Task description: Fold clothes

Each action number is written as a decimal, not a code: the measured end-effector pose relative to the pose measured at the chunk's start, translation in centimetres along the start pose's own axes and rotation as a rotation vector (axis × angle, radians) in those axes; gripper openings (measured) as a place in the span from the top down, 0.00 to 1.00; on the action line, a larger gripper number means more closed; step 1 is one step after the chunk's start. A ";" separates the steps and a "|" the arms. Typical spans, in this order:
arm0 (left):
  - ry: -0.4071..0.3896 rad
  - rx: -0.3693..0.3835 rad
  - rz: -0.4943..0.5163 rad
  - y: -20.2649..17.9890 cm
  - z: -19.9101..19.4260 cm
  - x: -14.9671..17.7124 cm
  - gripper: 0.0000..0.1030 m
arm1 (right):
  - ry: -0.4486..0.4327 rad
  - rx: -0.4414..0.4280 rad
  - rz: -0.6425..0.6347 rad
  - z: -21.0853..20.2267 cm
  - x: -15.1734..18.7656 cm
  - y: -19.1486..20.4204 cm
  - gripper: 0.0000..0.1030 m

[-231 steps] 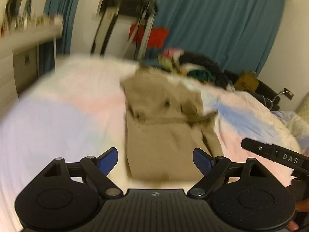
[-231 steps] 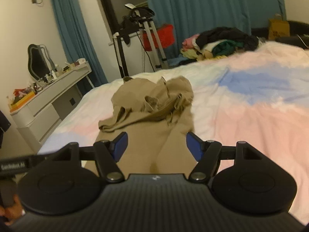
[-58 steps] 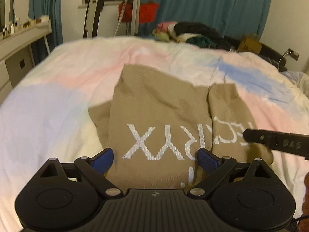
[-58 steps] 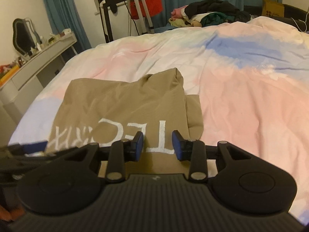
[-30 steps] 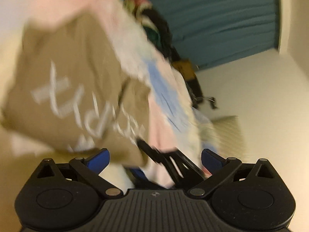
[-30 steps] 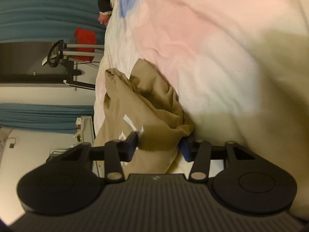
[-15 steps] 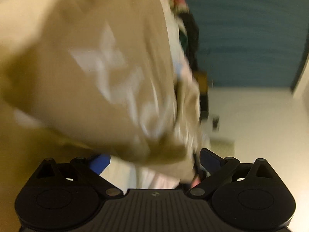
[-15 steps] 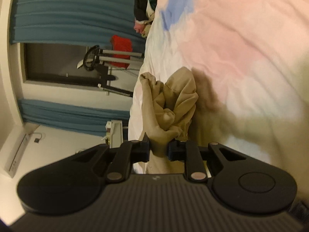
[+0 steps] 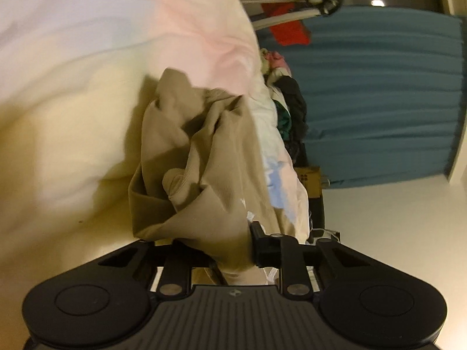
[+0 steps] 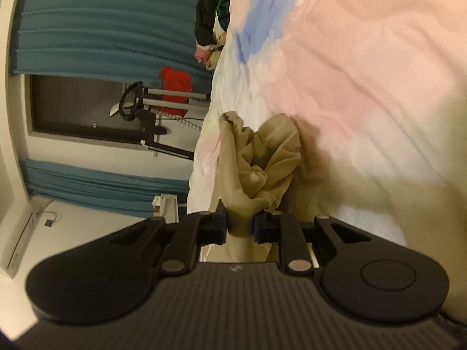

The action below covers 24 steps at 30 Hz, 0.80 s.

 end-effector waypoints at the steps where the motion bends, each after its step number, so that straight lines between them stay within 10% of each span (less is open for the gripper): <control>1: 0.004 0.002 -0.001 -0.7 0.1 0.1 0.81 | -0.003 0.004 -0.002 -0.4 -0.2 0.4 0.81; 9: 0.089 -0.039 0.111 -11.5 5.6 0.9 0.82 | -0.076 0.044 0.029 -2.3 -6.3 3.7 0.81; 24: 0.278 0.004 0.241 -35.0 38.3 4.3 0.83 | -0.329 0.081 -0.117 -0.1 -33.6 5.4 0.81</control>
Point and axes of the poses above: each gripper's, at about its wrist camera, not at the fingertips, and z roughly the way its jaws point, y to its left, x to its underside, the point moved 4 cm from there along z, roughly the way its jaws point, and after that the axes turned 8 degrees about -z, right-handed, at the moved point
